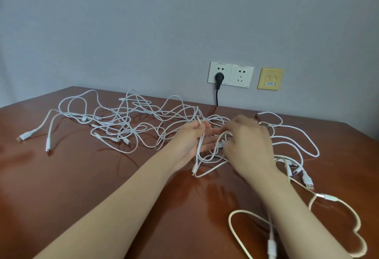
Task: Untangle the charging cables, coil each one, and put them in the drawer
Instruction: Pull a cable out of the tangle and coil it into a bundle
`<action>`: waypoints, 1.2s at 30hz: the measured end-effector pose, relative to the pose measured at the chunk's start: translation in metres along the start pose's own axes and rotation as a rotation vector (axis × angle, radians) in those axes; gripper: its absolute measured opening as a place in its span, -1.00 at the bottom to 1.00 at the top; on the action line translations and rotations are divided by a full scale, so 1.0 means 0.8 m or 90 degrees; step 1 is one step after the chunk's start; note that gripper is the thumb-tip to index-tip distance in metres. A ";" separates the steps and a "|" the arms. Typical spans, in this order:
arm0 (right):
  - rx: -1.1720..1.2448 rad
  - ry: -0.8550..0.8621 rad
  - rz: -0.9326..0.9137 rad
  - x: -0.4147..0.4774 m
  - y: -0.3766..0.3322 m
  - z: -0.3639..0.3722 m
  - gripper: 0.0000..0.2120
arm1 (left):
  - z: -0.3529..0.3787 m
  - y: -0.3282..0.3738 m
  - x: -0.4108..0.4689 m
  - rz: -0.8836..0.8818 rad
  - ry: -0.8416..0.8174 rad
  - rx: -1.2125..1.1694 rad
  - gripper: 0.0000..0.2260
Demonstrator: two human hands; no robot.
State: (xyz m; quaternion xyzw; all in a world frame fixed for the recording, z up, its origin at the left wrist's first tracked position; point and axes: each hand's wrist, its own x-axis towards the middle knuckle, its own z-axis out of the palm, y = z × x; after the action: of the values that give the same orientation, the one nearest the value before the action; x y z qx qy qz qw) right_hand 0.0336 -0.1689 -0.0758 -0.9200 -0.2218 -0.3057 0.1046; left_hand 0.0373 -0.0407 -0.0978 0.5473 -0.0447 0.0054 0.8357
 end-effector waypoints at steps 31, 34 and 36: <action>0.049 -0.383 -0.124 -0.009 -0.007 0.007 -0.87 | -0.043 0.013 0.010 0.103 0.121 -0.368 -0.79; 0.238 -0.363 -0.066 -0.008 -0.010 0.012 -0.84 | -0.045 0.014 0.012 0.088 0.130 -0.290 -0.77; 0.436 -0.346 0.016 -0.005 -0.012 0.009 -0.75 | -0.045 0.014 0.012 0.079 0.127 -0.239 -0.77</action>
State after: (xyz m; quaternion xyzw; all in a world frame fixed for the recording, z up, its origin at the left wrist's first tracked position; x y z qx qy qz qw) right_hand 0.0300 -0.1595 -0.0835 -0.8820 -0.3187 0.0402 0.3449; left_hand 0.0487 -0.0034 -0.1008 0.3752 0.0039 0.1025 0.9213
